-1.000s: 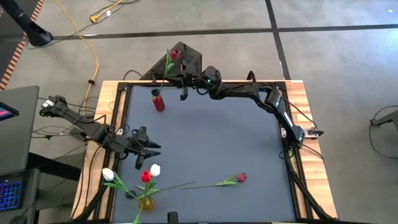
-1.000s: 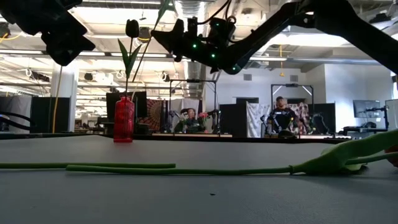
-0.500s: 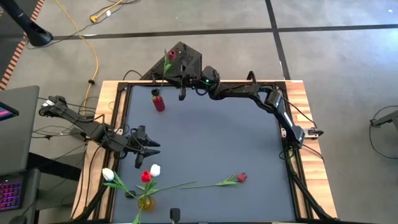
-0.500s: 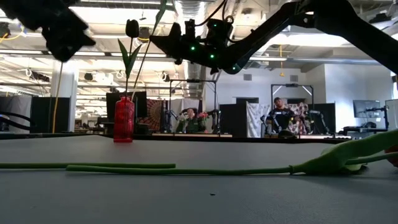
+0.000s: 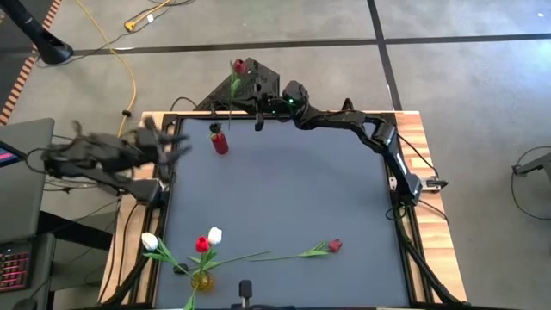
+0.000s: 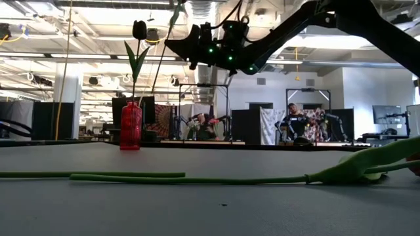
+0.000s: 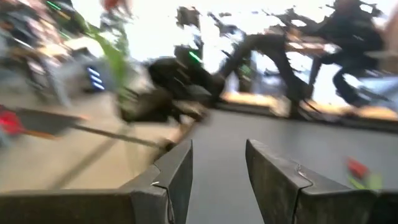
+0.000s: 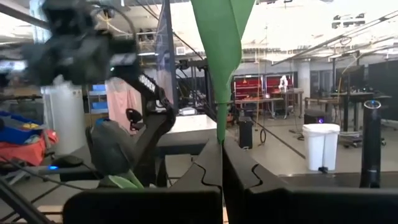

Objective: Sort flowers into vase by color
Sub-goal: Put the top dark red tulip into the red vase

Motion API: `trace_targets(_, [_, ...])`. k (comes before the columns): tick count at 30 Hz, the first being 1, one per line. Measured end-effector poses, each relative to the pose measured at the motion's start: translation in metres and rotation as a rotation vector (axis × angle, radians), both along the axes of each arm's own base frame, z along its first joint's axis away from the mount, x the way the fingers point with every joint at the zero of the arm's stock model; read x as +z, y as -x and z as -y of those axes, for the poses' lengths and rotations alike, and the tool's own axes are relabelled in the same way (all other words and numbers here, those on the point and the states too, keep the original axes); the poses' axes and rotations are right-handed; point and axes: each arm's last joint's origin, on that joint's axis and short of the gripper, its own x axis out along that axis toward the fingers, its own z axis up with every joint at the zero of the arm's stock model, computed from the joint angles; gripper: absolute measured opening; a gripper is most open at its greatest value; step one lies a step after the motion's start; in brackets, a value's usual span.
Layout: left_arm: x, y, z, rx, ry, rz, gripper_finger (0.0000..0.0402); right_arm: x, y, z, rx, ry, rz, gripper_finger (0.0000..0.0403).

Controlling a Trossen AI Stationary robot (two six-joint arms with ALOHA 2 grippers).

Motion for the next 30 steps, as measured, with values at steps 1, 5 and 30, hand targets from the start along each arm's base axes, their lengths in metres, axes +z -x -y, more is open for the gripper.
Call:
trace_targets(1, [0.008, 0.005, -0.003, 0.03, -0.023, 0.013, 0.0137, 0.0, 0.0, 0.0, 0.003, 0.002, 0.0, 0.002])
trace_targets(5, [0.028, 0.012, -0.012, 0.125, -0.092, 0.028, 0.0137, 0.001, 0.0, -0.002, 0.012, 0.012, 0.012, 0.002])
trace_targets(30, [0.047, -0.027, -0.19, 0.172, 0.083, -0.198, 0.0137, 0.027, 0.006, 0.01, -0.003, 0.061, 0.096, 0.002])
